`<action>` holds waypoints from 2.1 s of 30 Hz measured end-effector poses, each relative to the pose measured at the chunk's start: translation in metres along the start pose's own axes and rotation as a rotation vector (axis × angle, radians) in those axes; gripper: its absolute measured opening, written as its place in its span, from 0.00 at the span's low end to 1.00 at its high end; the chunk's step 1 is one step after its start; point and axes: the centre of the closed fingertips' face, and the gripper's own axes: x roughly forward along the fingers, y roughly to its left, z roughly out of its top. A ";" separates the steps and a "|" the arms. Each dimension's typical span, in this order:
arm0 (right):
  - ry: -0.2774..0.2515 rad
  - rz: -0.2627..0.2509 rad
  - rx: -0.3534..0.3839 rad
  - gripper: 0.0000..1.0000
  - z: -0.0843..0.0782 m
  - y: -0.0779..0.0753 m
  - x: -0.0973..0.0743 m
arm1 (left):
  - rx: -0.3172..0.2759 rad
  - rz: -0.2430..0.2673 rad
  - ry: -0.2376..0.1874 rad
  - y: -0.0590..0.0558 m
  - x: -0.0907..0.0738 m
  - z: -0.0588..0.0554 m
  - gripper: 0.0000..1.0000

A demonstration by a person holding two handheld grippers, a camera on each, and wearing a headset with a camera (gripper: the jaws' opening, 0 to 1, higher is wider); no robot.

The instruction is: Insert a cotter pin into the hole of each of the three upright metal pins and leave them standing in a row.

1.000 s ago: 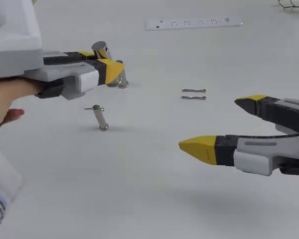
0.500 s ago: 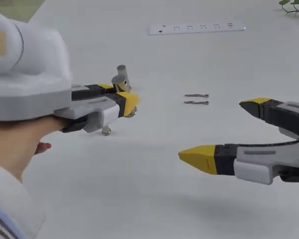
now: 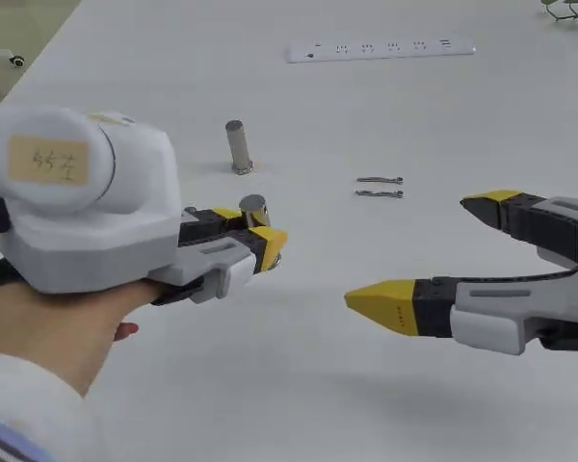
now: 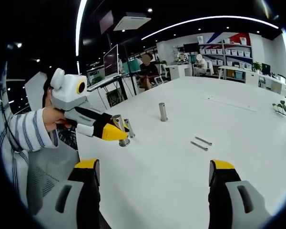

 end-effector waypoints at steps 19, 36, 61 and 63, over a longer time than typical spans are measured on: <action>0.014 -0.001 0.005 0.93 -0.004 0.000 0.000 | -0.045 0.026 0.047 0.006 0.016 -0.023 0.09; 0.030 -0.003 -0.008 0.91 -0.007 0.000 0.002 | 0.012 0.048 0.076 0.004 0.027 -0.038 0.09; 0.037 0.003 -0.006 0.91 -0.009 0.003 0.005 | -0.041 0.064 0.104 0.001 0.025 -0.049 0.10; 0.035 0.004 -0.006 0.91 -0.009 0.003 0.005 | -0.043 0.066 0.103 0.000 0.025 -0.049 0.11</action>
